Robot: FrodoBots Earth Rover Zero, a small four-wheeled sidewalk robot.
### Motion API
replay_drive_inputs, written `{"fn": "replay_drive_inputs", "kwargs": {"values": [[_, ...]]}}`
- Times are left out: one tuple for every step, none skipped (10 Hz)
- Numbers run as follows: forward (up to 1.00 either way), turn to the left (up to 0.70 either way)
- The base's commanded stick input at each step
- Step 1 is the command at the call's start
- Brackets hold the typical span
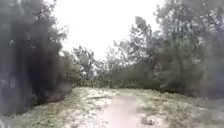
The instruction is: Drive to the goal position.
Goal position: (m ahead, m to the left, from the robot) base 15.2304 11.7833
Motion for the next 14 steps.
{"fn": "replay_drive_inputs", "kwargs": {"values": [[0.85,0.0],[0.85,0.0],[0.85,0.0],[0.85,0.0],[0.85,0.0],[0.85,0.0],[0.85,0.0],[0.85,0.0],[0.85,0.0],[0.85,0.0],[0.85,0.0],[0.85,0.0],[0.85,0.08],[0.85,0.19]]}}
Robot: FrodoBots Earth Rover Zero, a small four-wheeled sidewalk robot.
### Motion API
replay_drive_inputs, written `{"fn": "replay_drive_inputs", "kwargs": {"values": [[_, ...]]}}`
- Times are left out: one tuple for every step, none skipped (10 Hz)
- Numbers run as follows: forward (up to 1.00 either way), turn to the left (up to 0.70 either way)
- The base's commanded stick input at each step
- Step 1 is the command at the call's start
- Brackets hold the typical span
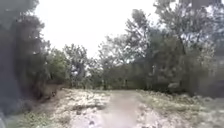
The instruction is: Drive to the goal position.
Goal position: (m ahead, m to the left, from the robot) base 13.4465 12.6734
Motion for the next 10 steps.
{"fn": "replay_drive_inputs", "kwargs": {"values": [[0.85,0.26],[0.85,0.04],[0.85,0.09],[0.85,0.34],[0.85,0.32],[0.85,0.0],[0.85,0.01],[0.85,0.23],[0.85,0.31],[0.85,0.33]]}}
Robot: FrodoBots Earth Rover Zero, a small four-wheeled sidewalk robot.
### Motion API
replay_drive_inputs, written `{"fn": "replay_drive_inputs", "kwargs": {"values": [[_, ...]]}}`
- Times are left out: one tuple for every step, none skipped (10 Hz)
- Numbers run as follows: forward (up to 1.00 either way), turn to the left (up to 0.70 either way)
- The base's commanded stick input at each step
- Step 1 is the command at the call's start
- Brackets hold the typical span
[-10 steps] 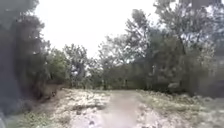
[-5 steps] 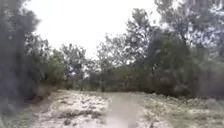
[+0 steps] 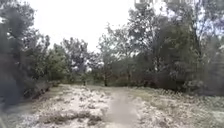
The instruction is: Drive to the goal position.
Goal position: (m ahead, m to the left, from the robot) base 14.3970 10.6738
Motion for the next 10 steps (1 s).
{"fn": "replay_drive_inputs", "kwargs": {"values": [[0.85,0.02],[0.85,0.0],[0.85,0.21],[0.85,0.3],[0.85,0.25],[0.85,0.14],[0.85,0.04],[0.85,0.05],[0.85,0.34],[0.85,0.34]]}}
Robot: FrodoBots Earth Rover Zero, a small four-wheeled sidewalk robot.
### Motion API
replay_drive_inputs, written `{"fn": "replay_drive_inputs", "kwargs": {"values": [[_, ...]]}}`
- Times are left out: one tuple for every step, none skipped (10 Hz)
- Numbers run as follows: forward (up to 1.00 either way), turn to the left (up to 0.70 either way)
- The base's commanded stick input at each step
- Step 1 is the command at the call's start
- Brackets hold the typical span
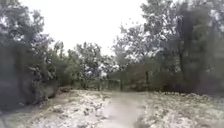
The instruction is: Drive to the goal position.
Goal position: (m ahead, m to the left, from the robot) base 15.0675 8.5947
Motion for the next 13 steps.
{"fn": "replay_drive_inputs", "kwargs": {"values": [[0.85,0.12],[0.85,0.0],[0.85,0.0],[0.85,0.0],[0.85,0.0],[0.85,0.0],[0.85,0.0],[0.85,0.0],[0.85,0.0],[0.85,0.0],[0.85,0.0],[0.85,0.0],[0.85,0.0]]}}
